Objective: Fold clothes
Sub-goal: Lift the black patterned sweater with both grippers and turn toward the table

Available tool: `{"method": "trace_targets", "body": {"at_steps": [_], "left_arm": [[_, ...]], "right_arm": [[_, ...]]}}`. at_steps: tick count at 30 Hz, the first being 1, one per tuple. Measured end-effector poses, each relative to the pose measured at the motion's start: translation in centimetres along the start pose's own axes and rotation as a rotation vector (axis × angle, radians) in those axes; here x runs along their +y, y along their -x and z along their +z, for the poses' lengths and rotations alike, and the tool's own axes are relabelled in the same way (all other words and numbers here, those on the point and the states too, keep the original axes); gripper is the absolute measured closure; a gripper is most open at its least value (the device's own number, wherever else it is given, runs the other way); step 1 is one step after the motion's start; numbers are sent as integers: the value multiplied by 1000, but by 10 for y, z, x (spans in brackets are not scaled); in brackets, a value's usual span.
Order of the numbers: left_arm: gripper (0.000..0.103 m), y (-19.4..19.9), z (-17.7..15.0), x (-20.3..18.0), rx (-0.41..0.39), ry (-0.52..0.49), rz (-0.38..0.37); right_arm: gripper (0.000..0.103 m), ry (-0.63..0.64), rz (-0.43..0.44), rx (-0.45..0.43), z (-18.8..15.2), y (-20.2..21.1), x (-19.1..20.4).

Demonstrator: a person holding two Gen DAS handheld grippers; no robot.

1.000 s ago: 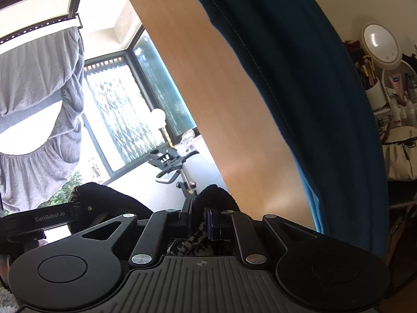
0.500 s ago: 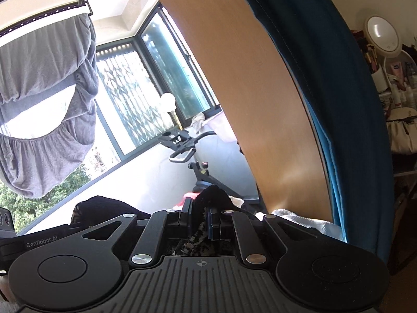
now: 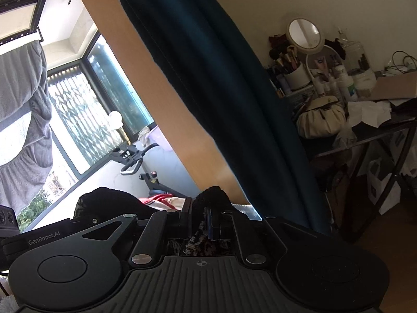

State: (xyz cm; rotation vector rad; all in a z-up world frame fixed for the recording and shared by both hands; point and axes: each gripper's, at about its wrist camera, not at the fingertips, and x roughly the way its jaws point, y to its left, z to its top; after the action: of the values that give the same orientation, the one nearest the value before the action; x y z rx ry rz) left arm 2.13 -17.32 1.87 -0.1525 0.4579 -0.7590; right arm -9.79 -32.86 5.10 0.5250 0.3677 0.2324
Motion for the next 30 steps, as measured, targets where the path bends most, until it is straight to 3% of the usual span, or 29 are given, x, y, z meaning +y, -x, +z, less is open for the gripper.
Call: {"method": "trace_targets", "body": {"at_steps": [9,15,19,24,30], "left_arm": [[87,-116,-22,-165,55,59,-74],[87,-188,-30,-277,44,51,-242],[87,-224,-34,-338,60,-9,-340],[87,-270,-35,-398,89,-60,-450],[87,-338,-42,-466,157,-101,-576]], "right_arm": [[94,87,-73,-56,65,114,-146],[94,139,-159,-113,101,188,-230],[94,162,-222,-177,122,241,-275],[94,117,-338,-269,138,296,-332],[94,73,-477,-292,147,338,-402]]}}
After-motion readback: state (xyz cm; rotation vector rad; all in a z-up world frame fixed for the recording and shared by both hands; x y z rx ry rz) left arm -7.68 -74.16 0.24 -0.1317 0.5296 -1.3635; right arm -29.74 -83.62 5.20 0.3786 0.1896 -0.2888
